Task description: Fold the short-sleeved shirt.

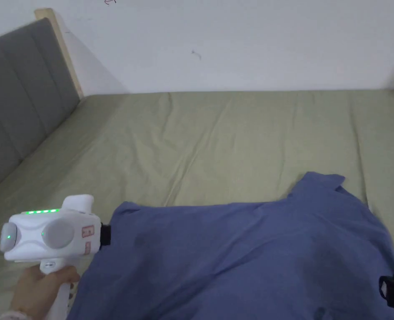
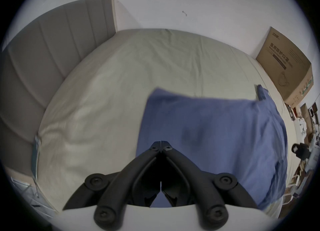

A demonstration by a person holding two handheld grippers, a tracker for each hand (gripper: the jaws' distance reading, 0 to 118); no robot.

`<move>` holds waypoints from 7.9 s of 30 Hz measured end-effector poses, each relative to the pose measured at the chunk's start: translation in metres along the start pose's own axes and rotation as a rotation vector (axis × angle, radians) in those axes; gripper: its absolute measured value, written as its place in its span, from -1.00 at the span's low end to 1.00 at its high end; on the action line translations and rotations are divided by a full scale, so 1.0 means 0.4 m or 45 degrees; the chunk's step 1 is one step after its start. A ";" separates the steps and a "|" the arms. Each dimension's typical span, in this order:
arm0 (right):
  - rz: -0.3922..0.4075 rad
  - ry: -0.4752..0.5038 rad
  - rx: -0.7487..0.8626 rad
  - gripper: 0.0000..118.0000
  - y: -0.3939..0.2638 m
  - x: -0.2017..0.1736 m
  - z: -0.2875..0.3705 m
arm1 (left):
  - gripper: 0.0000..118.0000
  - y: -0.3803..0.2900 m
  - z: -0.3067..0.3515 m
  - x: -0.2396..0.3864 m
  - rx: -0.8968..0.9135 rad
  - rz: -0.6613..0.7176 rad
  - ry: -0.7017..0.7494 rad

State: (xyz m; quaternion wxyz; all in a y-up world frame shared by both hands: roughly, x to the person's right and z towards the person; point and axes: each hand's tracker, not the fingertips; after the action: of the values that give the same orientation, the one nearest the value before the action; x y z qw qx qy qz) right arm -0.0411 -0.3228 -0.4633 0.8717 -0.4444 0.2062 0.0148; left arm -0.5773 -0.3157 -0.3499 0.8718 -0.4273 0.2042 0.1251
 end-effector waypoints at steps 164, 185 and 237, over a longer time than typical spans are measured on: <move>-0.007 -0.082 -0.203 -0.68 -0.355 0.134 0.299 | 0.13 -0.624 0.373 -0.016 0.042 -0.085 0.146; -0.053 -0.218 -0.024 -1.00 -0.489 0.162 0.377 | -0.86 -0.743 0.457 -0.043 0.130 0.074 0.017; 0.050 -0.058 -0.157 -0.97 -0.140 0.162 0.235 | -0.97 -0.402 0.327 -0.004 0.051 -0.008 0.010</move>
State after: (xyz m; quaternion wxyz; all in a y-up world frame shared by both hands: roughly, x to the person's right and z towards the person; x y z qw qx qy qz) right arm 0.0622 -0.2935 -0.3956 0.8467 -0.4925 0.1936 0.0547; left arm -0.4828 -0.3086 -0.1655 0.8797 -0.4111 0.2086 0.1165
